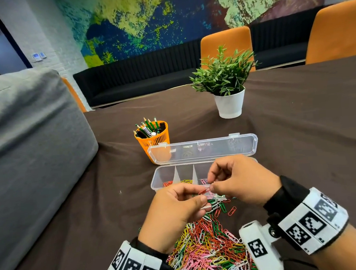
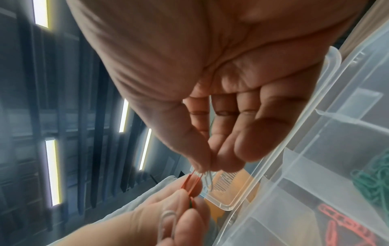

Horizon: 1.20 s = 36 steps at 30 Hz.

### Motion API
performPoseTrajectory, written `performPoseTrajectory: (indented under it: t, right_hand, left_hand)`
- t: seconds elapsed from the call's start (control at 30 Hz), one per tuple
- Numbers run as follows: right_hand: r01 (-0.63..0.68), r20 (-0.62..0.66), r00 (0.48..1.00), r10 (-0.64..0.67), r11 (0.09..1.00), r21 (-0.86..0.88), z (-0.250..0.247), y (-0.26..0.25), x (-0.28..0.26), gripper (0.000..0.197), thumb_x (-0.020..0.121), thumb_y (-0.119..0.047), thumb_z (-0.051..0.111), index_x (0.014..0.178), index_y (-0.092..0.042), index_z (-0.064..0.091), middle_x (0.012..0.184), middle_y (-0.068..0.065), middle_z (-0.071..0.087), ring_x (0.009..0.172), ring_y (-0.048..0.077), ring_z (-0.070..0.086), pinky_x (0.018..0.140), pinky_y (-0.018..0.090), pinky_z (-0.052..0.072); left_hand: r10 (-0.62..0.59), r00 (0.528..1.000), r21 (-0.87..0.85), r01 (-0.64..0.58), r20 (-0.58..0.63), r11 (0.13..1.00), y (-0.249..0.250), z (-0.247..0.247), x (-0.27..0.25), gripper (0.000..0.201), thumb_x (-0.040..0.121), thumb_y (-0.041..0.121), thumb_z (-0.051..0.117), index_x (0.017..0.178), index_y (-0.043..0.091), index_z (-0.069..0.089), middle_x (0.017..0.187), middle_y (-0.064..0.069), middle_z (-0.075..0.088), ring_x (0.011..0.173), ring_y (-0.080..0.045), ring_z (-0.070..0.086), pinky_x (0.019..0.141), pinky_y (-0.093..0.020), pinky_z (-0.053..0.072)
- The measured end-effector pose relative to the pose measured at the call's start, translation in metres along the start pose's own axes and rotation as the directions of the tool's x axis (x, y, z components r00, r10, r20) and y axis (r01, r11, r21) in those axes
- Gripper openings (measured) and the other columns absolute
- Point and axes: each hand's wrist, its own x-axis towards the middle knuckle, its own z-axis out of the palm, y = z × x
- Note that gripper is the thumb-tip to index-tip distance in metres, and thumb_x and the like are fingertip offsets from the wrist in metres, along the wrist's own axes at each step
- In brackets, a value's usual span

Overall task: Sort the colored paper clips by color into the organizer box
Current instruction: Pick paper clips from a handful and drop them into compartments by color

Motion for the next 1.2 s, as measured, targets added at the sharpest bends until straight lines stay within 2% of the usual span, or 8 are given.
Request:
performPoseTrajectory:
  t: [0.1, 0.33, 0.43, 0.53, 0.77, 0.97, 1.1, 1.2]
  right_hand:
    - [-0.017, 0.018, 1.000, 0.017, 1.000, 0.021, 0.000, 0.001, -0.001, 0.011, 0.075, -0.002, 0.076, 0.077, -0.010, 0.068, 0.064, 0.004, 0.065, 0.052, 0.010, 0.055, 0.048, 0.022, 0.044]
    - [-0.007, -0.079, 0.997, 0.004, 0.999, -0.034, 0.006, 0.004, 0.001, 0.013, 0.076, -0.001, 0.072, 0.071, -0.013, 0.068, 0.057, -0.005, 0.061, 0.048, 0.001, 0.052, 0.050, 0.016, 0.044]
    - [-0.096, -0.075, 0.991, 0.113, 0.974, 0.205, 0.009, 0.006, 0.003, 0.010, 0.082, 0.002, 0.067, 0.080, -0.007, 0.066, 0.066, 0.007, 0.065, 0.058, 0.013, 0.062, 0.052, 0.025, 0.053]
    - [-0.188, 0.071, 0.982, 0.178, 0.827, 0.530, 0.011, 0.004, 0.001, 0.022, 0.084, 0.008, 0.064, 0.101, -0.006, 0.065, 0.086, 0.017, 0.067, 0.072, 0.023, 0.069, 0.056, 0.027, 0.056]
    - [-0.110, 0.032, 0.993, 0.112, 0.818, 0.565, 0.016, 0.001, 0.001, 0.013, 0.085, 0.011, 0.064, 0.088, -0.001, 0.068, 0.070, 0.017, 0.067, 0.060, 0.017, 0.067, 0.055, 0.022, 0.057]
    - [-0.143, 0.030, 0.983, 0.179, 0.661, 0.736, 0.018, -0.003, 0.001, 0.011, 0.082, 0.012, 0.065, 0.088, 0.003, 0.067, 0.069, 0.016, 0.066, 0.056, 0.017, 0.066, 0.049, 0.021, 0.055]
    - [0.008, -0.129, 0.987, 0.100, 0.761, 0.649, 0.023, -0.008, -0.001, 0.012, 0.082, 0.013, 0.065, 0.086, 0.001, 0.065, 0.064, 0.015, 0.065, 0.055, 0.018, 0.064, 0.050, 0.023, 0.053]
    - [0.187, -0.303, 0.952, -0.041, 0.862, 0.471, 0.030, -0.008, -0.002, 0.018, 0.081, 0.011, 0.067, 0.082, -0.006, 0.062, 0.066, 0.011, 0.064, 0.058, 0.019, 0.062, 0.052, 0.024, 0.051]
  left_hand:
    - [-0.017, 1.000, -0.007, 0.017, -0.017, 1.000, -0.001, -0.002, 0.002, 0.018, 0.084, -0.007, 0.070, 0.080, 0.008, 0.078, 0.085, -0.018, 0.075, 0.076, -0.023, 0.074, 0.061, -0.021, 0.059]
    - [-0.028, 0.996, -0.045, 0.024, -0.080, 0.999, 0.012, -0.015, 0.013, 0.009, 0.082, -0.010, 0.069, 0.086, -0.004, 0.074, 0.083, -0.022, 0.073, 0.068, -0.023, 0.072, 0.056, -0.020, 0.058]
    - [-0.028, 0.996, -0.086, 0.021, -0.088, 0.996, 0.017, -0.014, 0.013, 0.009, 0.082, -0.009, 0.069, 0.085, -0.003, 0.075, 0.082, -0.022, 0.072, 0.067, -0.022, 0.072, 0.054, -0.017, 0.057]
    - [-0.038, 0.995, -0.129, 0.026, -0.090, 0.991, 0.017, -0.012, 0.012, 0.008, 0.081, -0.008, 0.070, 0.086, -0.003, 0.074, 0.081, -0.022, 0.071, 0.068, -0.022, 0.072, 0.055, -0.017, 0.057]
    - [-0.027, 0.993, -0.139, 0.011, -0.112, 0.990, 0.015, -0.007, 0.009, 0.011, 0.082, -0.007, 0.070, 0.092, -0.005, 0.073, 0.080, -0.020, 0.072, 0.072, -0.022, 0.072, 0.056, -0.017, 0.057]
    - [0.022, 0.992, -0.143, -0.040, -0.128, 0.989, 0.018, -0.005, 0.004, 0.012, 0.081, -0.006, 0.071, 0.093, -0.004, 0.074, 0.087, -0.024, 0.073, 0.076, -0.025, 0.072, 0.057, -0.018, 0.057]
    - [0.075, 0.986, -0.126, -0.094, -0.147, 0.988, 0.019, -0.002, 0.001, 0.011, 0.081, -0.007, 0.072, 0.092, -0.005, 0.073, 0.082, -0.024, 0.072, 0.071, -0.022, 0.072, 0.057, -0.019, 0.057]
    - [0.090, 0.983, -0.162, -0.116, -0.159, 0.980, 0.021, -0.003, -0.001, 0.013, 0.081, -0.008, 0.071, 0.094, -0.010, 0.069, 0.078, -0.022, 0.071, 0.069, -0.023, 0.071, 0.057, -0.020, 0.058]
